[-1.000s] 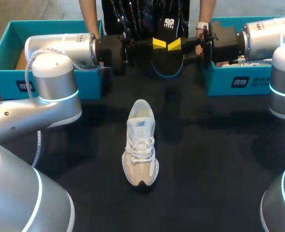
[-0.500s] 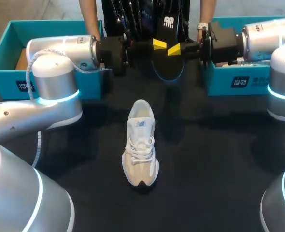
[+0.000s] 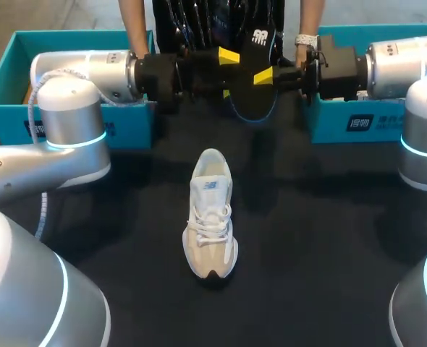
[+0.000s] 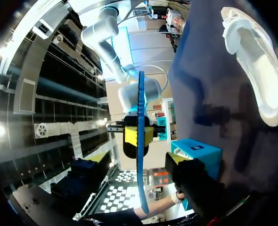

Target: Take the shoe out of the shoebox, open the shoe tongue, remove and reinsert the insole, then place the shoe into the shoebox

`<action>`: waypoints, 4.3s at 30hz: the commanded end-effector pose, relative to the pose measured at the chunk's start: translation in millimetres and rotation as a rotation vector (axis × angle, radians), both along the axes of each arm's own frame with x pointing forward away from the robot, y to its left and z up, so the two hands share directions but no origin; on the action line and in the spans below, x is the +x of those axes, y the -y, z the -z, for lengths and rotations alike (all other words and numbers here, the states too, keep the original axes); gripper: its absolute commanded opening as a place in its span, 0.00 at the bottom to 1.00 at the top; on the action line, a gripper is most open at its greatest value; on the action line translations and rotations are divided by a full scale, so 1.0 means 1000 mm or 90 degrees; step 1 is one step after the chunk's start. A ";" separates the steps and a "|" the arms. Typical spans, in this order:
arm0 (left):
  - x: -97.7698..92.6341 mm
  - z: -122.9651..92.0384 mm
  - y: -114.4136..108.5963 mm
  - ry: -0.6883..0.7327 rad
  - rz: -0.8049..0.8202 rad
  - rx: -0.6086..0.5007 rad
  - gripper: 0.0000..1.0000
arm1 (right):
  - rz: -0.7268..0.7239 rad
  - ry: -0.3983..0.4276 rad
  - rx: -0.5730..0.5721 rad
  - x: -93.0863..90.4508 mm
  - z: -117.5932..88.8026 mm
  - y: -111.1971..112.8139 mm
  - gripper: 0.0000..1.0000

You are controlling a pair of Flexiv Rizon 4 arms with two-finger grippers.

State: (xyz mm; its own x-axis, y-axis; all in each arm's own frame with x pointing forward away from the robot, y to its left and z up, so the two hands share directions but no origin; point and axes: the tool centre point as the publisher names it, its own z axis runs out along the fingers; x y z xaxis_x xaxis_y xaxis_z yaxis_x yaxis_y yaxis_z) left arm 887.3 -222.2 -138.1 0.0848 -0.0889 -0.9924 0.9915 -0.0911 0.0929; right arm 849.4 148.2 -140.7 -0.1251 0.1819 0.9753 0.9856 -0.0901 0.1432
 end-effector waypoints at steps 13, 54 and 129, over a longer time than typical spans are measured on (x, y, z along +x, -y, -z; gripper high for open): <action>-0.006 0.020 -0.070 -0.013 0.095 0.135 1.00 | 0.024 0.095 -0.014 0.003 0.002 0.003 0.00; -0.009 0.052 -0.110 0.052 0.191 0.348 1.00 | -0.023 0.301 -0.032 -0.005 -0.009 -0.014 0.00; -0.015 0.120 -0.143 -0.105 0.108 0.412 1.00 | -0.112 0.567 -0.033 0.033 0.085 -0.071 0.00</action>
